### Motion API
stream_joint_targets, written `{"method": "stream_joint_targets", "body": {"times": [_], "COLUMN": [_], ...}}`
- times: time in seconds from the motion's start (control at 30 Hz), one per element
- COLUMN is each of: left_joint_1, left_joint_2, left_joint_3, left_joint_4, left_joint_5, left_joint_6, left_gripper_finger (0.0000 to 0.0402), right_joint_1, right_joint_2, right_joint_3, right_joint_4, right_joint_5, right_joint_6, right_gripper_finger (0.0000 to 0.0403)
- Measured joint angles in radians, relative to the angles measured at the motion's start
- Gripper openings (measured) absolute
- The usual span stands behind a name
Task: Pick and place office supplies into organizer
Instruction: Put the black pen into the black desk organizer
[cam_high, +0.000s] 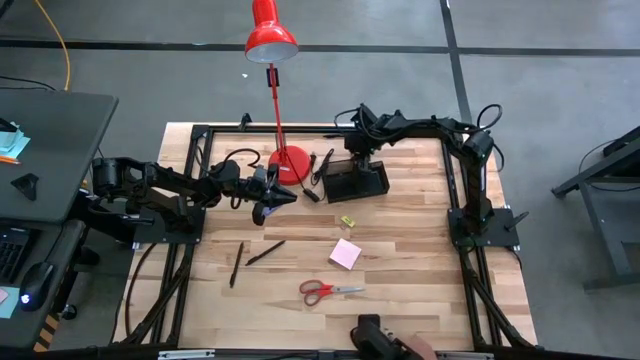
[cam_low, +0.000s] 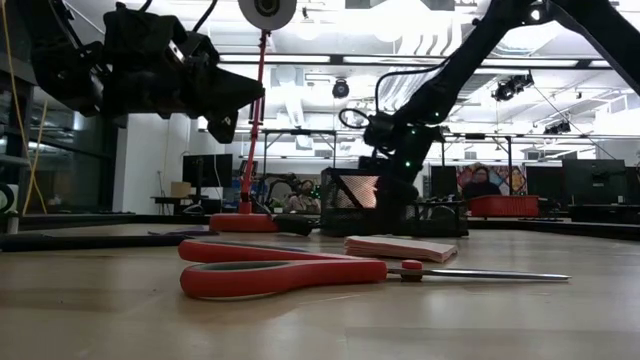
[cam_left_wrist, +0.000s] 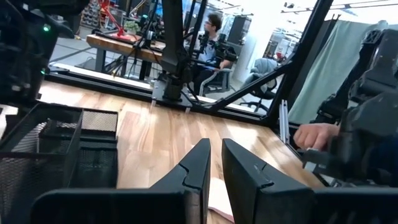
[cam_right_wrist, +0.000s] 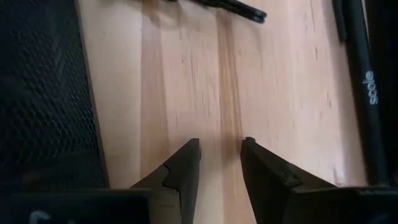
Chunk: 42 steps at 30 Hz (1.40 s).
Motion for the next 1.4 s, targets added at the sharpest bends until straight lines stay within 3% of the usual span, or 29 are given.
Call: {"method": "stream_joint_targets", "body": {"times": [0.3, 0.73, 0.9, 1.4], "left_joint_1": [0.000, 0.000, 0.000, 0.000], "left_joint_2": [0.000, 0.000, 0.000, 0.000], "left_joint_3": [0.000, 0.000, 0.000, 0.002], "left_joint_4": [-0.005, -0.005, -0.005, 0.000], "left_joint_5": [-0.015, -0.016, -0.030, -0.044], "left_joint_6": [-0.001, 0.003, 0.003, 0.007], "left_gripper_finger": [0.0033, 0.0033, 0.0033, 0.0033], "right_joint_1": [-0.016, -0.069, -0.069, -0.117], "right_joint_2": [-0.066, -0.061, -0.024, 0.001], "right_joint_3": [0.000, 0.073, 0.073, 0.073], "right_joint_4": [0.127, 0.120, 0.111, 0.119], "right_joint_5": [-0.001, -0.060, -0.028, -0.120], "right_joint_6": [-0.056, -0.079, -0.086, -0.076], "right_gripper_finger": [0.0112, 0.0112, 0.0112, 0.0112]}}
